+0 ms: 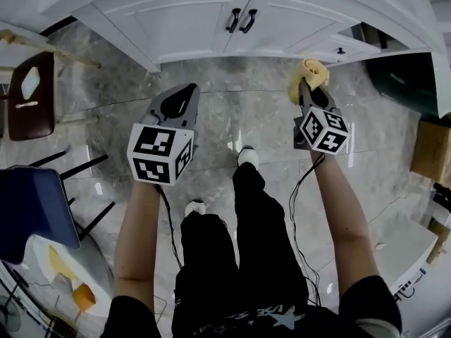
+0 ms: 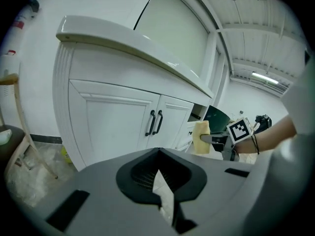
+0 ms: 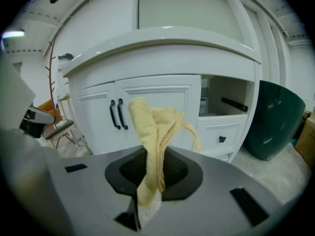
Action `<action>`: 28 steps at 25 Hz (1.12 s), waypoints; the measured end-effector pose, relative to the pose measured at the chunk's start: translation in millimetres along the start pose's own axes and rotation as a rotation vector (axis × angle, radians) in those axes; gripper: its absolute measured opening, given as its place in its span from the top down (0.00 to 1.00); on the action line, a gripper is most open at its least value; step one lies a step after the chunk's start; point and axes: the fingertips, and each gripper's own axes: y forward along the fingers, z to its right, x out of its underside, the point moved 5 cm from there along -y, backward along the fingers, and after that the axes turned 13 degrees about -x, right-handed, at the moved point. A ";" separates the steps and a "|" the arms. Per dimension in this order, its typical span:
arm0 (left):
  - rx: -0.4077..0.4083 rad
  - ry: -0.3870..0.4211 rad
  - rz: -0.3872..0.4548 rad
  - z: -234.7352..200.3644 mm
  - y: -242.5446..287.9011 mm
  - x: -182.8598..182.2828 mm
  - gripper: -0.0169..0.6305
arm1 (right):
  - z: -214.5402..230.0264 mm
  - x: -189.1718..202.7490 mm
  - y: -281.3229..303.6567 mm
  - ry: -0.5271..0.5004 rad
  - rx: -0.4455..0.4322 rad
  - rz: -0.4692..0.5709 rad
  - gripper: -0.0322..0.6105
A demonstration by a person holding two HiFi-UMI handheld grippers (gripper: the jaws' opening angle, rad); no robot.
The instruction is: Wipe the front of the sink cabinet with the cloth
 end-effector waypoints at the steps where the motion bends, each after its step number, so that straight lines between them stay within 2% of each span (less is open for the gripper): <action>1: 0.009 0.008 -0.005 1.0 -14.5 -2.2 0.95 | -11.4 -6.8 -11.8 -0.003 -0.001 0.003 0.85; 6: 0.074 0.045 -0.025 3.6 -89.5 -4.0 0.95 | -70.8 -16.8 -82.0 0.023 0.045 0.030 0.85; 14: 0.150 0.155 -0.095 7.8 -175.9 17.6 0.95 | -156.1 19.6 -187.8 0.074 0.075 -0.021 0.85; 19: 0.166 0.175 -0.132 23.9 -197.8 41.3 0.95 | -176.6 41.7 -226.7 0.126 0.115 -0.006 0.85; 24: 0.176 0.198 -0.112 50.0 -215.2 53.8 0.95 | -186.3 59.0 -260.8 0.199 0.144 0.028 0.85; 28: 0.205 0.243 -0.107 85.6 -250.4 72.7 0.95 | -204.4 79.9 -312.7 0.243 0.157 0.035 0.85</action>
